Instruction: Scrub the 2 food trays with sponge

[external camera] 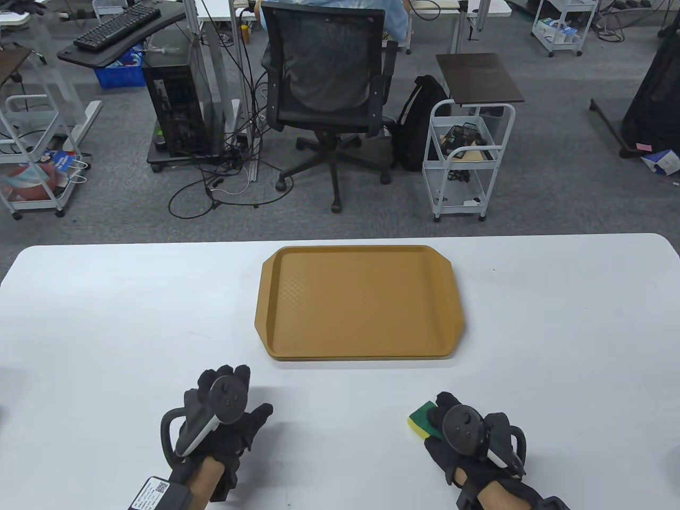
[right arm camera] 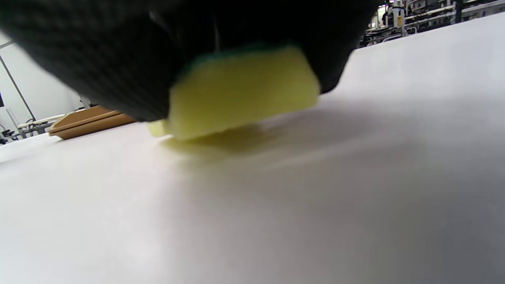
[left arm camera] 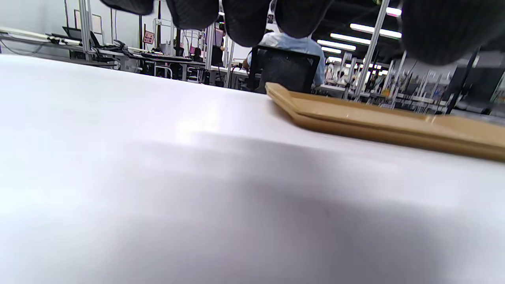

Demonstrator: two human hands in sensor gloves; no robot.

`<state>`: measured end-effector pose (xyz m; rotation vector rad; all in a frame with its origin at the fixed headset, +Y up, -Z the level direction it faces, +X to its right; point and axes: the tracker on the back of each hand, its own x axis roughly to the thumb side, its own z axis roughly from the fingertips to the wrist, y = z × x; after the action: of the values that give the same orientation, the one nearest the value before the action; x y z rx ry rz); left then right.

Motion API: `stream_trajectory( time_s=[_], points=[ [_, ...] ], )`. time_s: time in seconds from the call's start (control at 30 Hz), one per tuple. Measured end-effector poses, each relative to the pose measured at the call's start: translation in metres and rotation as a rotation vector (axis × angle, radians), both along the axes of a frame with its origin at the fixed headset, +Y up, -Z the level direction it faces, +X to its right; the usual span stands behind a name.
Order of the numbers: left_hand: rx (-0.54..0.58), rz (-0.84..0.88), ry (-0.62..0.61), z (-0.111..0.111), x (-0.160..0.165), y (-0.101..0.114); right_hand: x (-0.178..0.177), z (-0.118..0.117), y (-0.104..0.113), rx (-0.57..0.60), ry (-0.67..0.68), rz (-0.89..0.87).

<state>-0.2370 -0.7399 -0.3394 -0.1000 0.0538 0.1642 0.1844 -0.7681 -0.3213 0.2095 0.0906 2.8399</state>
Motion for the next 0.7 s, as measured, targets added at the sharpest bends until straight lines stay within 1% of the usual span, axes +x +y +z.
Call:
stream_trajectory(
  time_s=[0.13, 0.33, 0.4, 0.53, 0.7],
  points=[
    [-0.028, 0.058, -0.016, 0.008, 0.003, -0.004, 0.004, -0.001, -0.004, -0.022, -0.008, -0.01],
    [-0.031, 0.015, -0.047, 0.009, 0.009, -0.006, 0.006, 0.001, 0.004, -0.035, -0.002, -0.03],
    [-0.026, 0.01, -0.048, 0.009, 0.009, -0.006, 0.009, 0.002, 0.007, -0.021, -0.003, -0.043],
    [-0.007, 0.012, -0.05, 0.009, 0.007, -0.002, 0.017, 0.008, 0.02, 0.048, -0.033, -0.082],
    [0.014, 0.032, -0.045, 0.01, 0.003, 0.003, 0.027, 0.02, 0.037, 0.137, -0.065, -0.104]
  ],
)
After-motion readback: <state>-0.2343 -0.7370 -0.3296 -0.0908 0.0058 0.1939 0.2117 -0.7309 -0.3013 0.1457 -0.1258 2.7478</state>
